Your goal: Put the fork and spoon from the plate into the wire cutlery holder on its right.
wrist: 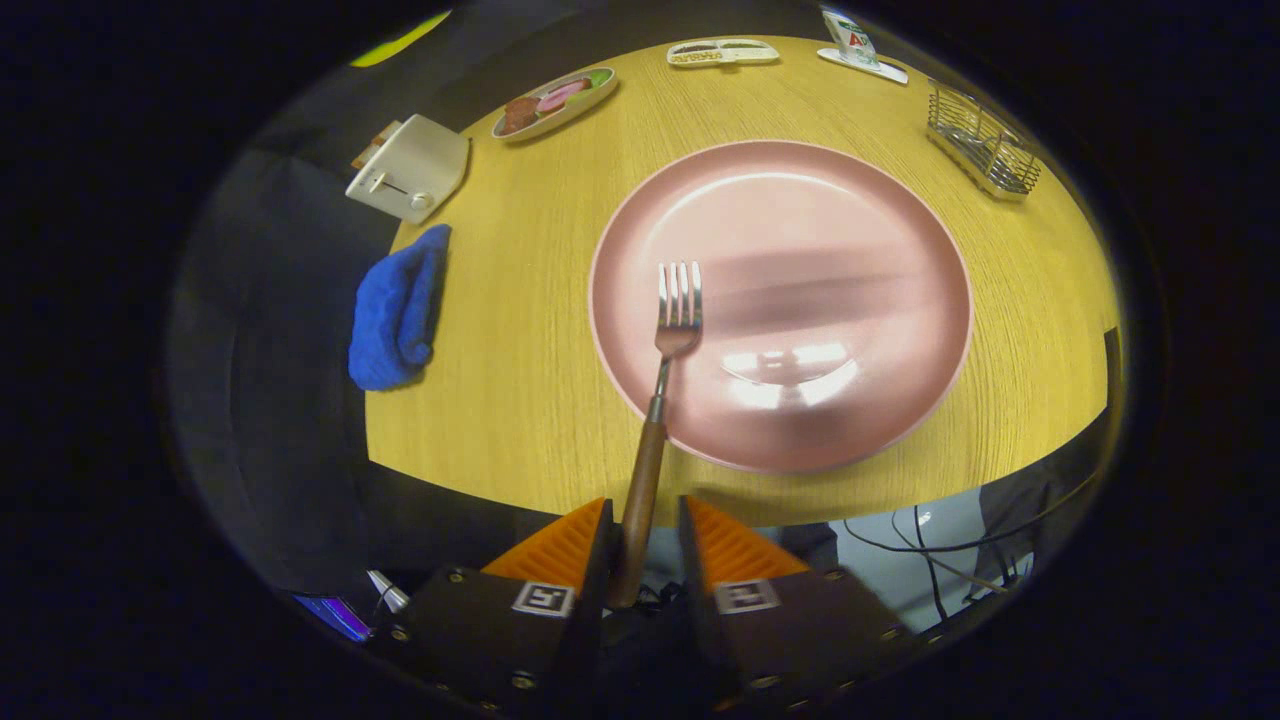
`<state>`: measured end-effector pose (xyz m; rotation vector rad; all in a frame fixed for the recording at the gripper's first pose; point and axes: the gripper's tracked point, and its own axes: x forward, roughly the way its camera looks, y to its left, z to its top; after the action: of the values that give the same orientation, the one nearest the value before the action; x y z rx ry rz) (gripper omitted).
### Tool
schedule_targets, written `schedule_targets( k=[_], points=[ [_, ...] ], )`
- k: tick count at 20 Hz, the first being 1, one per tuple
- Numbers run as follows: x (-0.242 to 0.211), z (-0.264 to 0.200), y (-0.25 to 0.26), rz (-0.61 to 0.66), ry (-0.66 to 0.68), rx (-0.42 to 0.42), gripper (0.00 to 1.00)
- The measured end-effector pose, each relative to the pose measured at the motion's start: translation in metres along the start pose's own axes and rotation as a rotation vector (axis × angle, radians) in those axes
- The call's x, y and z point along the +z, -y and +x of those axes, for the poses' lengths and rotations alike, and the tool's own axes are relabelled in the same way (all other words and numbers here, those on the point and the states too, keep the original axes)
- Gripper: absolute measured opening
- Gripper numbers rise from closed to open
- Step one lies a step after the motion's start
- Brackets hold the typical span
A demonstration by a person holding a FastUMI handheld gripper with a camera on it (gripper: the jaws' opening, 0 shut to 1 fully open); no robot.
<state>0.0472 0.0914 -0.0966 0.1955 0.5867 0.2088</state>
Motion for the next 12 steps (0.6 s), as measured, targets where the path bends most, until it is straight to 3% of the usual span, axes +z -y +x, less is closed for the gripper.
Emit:
schedule_targets(
  k=[1, 3, 4, 12],
  points=[
    [-0.002, 0.004, 0.001, 0.027, -0.013, 0.012, 0.14],
    [0.0, 0.0, -0.007, 0.075, -0.016, 0.053, 0.16],
    [0.001, 0.002, -0.003, 0.077, -0.009, 0.04, 0.07],
    [0.025, -0.033, -0.003, 0.081, 0.039, 0.106, 0.07]
  ],
)
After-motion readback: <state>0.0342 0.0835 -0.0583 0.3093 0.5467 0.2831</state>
